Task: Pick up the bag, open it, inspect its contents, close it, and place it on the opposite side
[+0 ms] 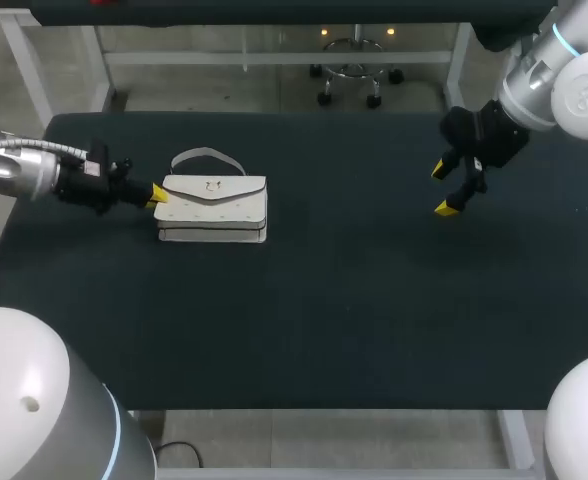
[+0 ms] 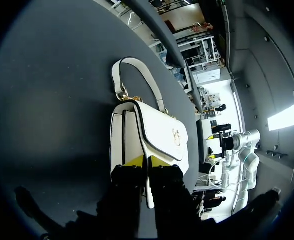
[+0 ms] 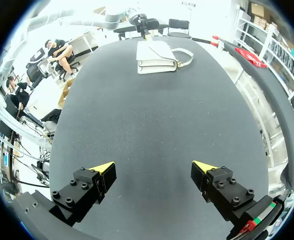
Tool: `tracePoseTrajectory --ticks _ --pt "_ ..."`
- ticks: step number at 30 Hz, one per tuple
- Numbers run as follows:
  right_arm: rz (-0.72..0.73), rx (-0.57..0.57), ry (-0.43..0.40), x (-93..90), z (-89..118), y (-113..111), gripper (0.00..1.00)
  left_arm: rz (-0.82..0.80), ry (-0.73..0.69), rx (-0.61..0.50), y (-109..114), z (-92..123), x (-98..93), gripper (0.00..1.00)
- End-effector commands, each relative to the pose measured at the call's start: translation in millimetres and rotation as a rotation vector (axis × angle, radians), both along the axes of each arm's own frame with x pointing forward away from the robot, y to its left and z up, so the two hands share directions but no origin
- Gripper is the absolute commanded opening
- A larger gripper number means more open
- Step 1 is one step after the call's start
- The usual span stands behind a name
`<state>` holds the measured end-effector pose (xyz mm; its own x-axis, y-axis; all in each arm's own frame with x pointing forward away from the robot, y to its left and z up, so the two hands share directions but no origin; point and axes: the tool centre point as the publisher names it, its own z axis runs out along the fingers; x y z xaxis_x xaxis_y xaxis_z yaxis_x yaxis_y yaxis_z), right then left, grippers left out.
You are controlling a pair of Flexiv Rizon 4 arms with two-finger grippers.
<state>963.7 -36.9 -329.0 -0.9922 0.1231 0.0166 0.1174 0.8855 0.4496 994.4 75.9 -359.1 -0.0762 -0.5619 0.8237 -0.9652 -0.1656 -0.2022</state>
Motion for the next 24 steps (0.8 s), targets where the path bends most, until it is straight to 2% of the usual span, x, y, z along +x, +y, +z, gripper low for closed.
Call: tracePoseTrajectory --ticks 1,3,5,7,8,11,15,21,24 --pt "0.000 0.001 -0.001 0.1 -0.4 0.2 1.00 0.000 -0.008 0.010 -2.4 4.9 -6.6 0.00" --pt "0.000 0.001 -0.001 0.1 -0.4 0.2 1.00 -0.012 -0.001 0.013 -3.2 5.5 -7.6 0.02" --pt "0.000 0.001 -0.001 0.1 -0.4 0.2 1.00 -0.012 -0.004 0.022 -3.3 5.5 -9.8 0.31" --pt "0.000 0.001 -0.001 0.1 -0.4 0.2 1.00 -0.018 -0.007 0.030 -3.0 4.9 -12.3 0.40" --pt "0.000 0.001 -0.001 0.1 -0.4 0.2 1.00 -0.017 -0.007 0.032 -2.4 4.5 -13.4 0.41" --pt "0.000 0.001 -0.001 0.1 -0.4 0.2 1.00 -0.019 0.000 0.038 1.1 4.7 -15.6 0.58" --pt "0.000 0.001 -0.001 0.1 -0.4 0.2 1.00 -0.041 0.030 0.046 6.5 6.6 -16.6 0.55" --pt "0.000 0.001 -0.001 0.1 -0.4 0.2 1.00 -0.128 0.132 0.016 12.8 13.4 -10.5 0.43" --pt "0.000 0.001 -0.001 0.1 -0.4 0.2 1.00 -0.147 0.160 0.027 13.9 14.2 -7.1 0.40"
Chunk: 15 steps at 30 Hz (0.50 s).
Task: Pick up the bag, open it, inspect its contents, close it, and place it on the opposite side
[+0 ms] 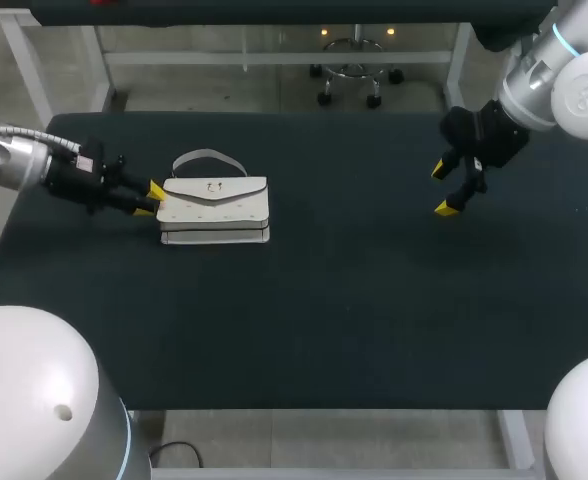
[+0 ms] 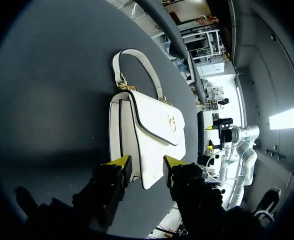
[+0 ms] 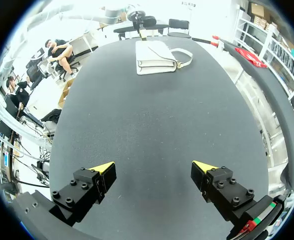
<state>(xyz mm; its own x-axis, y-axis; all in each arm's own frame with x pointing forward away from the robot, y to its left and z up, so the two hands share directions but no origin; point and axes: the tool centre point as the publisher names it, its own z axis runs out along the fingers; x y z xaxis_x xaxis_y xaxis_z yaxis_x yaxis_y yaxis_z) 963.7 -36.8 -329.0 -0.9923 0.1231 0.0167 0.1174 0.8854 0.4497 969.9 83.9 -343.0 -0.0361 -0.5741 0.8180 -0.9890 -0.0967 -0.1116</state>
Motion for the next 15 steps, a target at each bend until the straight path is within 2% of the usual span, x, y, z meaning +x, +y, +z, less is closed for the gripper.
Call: tracePoseTrajectory --ticks 1,7,15 --pt "0.000 0.001 -0.001 0.1 -0.5 0.1 1.00 -0.087 0.069 0.016 5.6 -2.1 18.0 0.41" --pt "0.000 0.001 -0.001 0.1 -0.5 0.1 1.00 -0.107 0.115 0.024 4.8 -5.6 23.8 0.46" --pt "0.000 0.001 -0.001 0.1 -0.5 0.1 1.00 -0.097 0.133 0.010 -3.3 -10.0 22.0 0.44"
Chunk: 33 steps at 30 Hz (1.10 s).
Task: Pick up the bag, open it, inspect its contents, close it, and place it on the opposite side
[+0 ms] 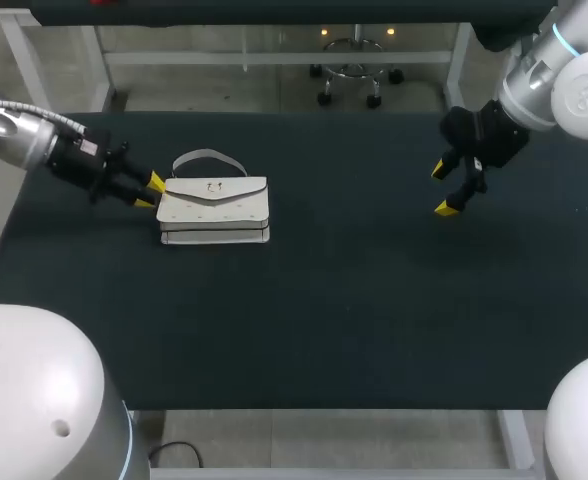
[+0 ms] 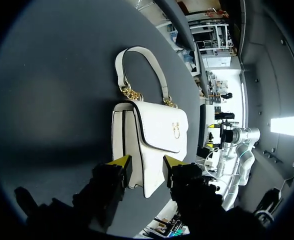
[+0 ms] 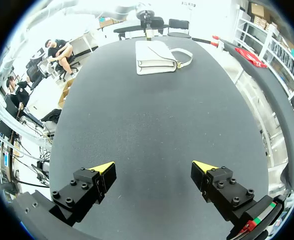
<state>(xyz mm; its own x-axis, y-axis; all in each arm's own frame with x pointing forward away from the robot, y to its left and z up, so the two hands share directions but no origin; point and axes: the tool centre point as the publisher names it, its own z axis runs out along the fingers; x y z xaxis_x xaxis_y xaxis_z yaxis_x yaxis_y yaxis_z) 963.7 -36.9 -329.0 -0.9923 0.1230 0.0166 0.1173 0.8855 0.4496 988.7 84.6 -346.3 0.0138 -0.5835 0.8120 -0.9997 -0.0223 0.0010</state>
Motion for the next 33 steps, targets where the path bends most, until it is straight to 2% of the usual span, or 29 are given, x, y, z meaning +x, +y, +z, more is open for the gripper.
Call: tracePoseTrajectory --ticks 1,3,6,10,16,18,20,24,28,33 --pt "0.000 0.001 -0.001 0.1 -0.5 0.1 1.00 -0.022 0.023 -0.003 -5.1 -8.1 2.6 0.44" --pt "0.000 0.001 -0.001 0.1 -0.5 0.1 1.00 -0.012 0.032 -0.007 -7.1 -11.2 2.3 0.43" --pt "0.000 0.001 -0.001 0.1 -0.5 0.1 1.00 -0.006 0.037 -0.016 -10.9 -14.1 2.5 0.34" --pt "0.000 0.001 -0.001 0.1 -0.5 0.1 1.00 0.004 0.032 -0.012 -16.5 -16.3 2.7 0.29" --pt "0.000 0.001 -0.001 0.1 -0.5 0.1 1.00 0.018 0.021 -0.003 -18.9 -15.5 -2.2 0.07" --pt "0.000 0.001 -0.001 0.1 -0.5 0.1 1.00 0.019 0.020 -0.001 -18.9 -15.0 -4.8 0.09" --pt "0.000 0.001 -0.001 0.1 -0.5 0.1 1.00 0.024 0.017 0.000 -18.0 -14.0 -6.3 0.16" --pt "0.000 0.001 -0.001 0.1 -0.5 0.1 1.00 0.037 0.013 -0.001 -14.5 -11.1 -7.4 0.16" --pt "0.000 0.001 -0.001 0.1 -0.5 0.1 1.00 0.041 0.006 0.006 -13.4 -7.9 -8.8 0.21" --pt "0.000 0.001 -0.001 0.1 -0.5 0.1 1.00 0.044 0.002 0.019 -14.2 -9.3 -9.1 0.17"
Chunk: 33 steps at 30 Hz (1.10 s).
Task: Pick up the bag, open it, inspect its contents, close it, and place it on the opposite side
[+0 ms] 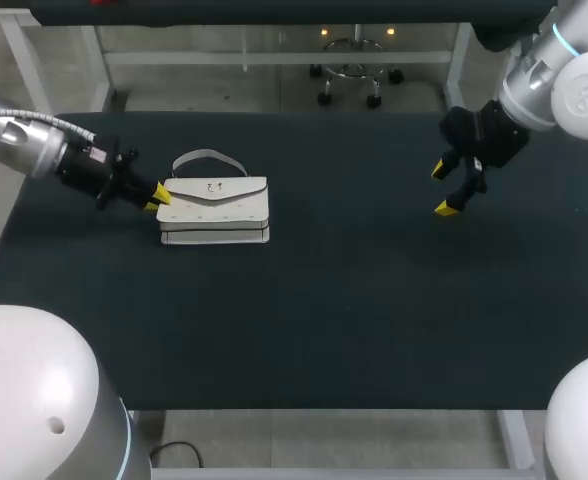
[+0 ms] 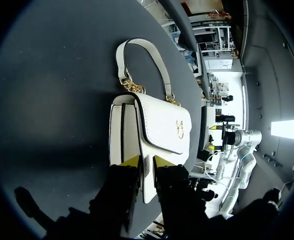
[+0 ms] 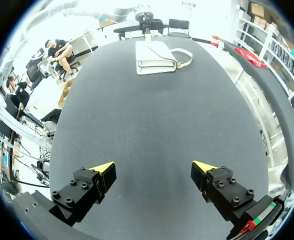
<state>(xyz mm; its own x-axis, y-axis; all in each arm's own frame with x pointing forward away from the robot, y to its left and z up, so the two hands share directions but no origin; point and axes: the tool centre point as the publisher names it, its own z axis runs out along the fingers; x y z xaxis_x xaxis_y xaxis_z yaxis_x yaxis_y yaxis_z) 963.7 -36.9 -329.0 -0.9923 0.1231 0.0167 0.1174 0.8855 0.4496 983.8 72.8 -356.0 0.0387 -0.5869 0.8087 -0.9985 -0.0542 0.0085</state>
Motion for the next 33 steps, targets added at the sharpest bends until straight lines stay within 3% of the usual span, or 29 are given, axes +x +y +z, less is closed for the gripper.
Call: tracePoseTrajectory --ticks 1,3,5,15,33 --pt "0.000 0.001 -0.001 0.1 -0.5 0.2 1.00 0.013 -0.003 0.016 -3.0 -1.2 -3.3 0.17" --pt "0.000 0.001 -0.001 0.1 -0.5 0.2 1.00 0.012 0.003 0.019 -4.4 -4.1 -1.8 0.04" --pt "0.000 0.001 -0.001 0.1 -0.5 0.2 1.00 0.012 0.007 0.023 -5.5 -6.2 -0.5 0.00" --pt "0.000 0.001 -0.001 0.1 -0.5 0.2 1.00 -0.028 -0.028 0.015 -12.5 -3.9 -10.3 0.00" --pt "0.000 0.001 -0.001 0.1 -0.5 0.2 1.00 -0.092 -0.105 -0.031 -92.9 -12.1 -32.4 0.00"
